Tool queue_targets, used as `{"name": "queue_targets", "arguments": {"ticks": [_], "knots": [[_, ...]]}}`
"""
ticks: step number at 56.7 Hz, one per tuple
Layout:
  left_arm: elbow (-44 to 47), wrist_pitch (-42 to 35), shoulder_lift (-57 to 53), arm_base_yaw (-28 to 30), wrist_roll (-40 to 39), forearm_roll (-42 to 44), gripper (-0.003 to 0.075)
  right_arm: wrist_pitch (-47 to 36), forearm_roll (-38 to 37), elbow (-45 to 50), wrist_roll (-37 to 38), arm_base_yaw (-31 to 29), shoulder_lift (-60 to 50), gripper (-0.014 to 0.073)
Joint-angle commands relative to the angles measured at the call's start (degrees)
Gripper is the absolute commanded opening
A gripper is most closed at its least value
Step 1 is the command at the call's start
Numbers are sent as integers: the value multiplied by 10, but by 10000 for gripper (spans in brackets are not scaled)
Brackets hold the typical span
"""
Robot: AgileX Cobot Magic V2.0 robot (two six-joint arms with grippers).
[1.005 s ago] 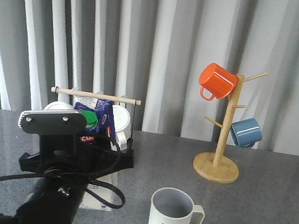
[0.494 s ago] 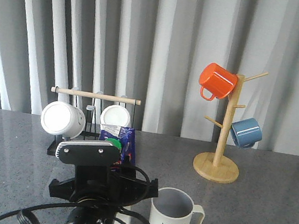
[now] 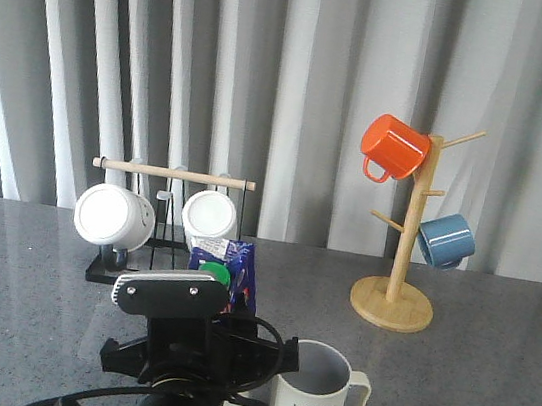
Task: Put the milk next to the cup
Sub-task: 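Carry the carton with the left gripper toward the white HOME mug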
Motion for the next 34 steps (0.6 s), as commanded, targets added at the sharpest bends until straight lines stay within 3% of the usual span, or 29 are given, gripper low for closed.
{"name": "queue_targets", "arguments": {"ticks": [1, 34], "knots": [[-20, -32, -17, -4, -5, 34, 307, -35, 3, -18, -6, -3, -1, -8], [9, -35, -10, -8, -36, 43, 307, -35, 3, -18, -6, -3, -1, -8]]}}
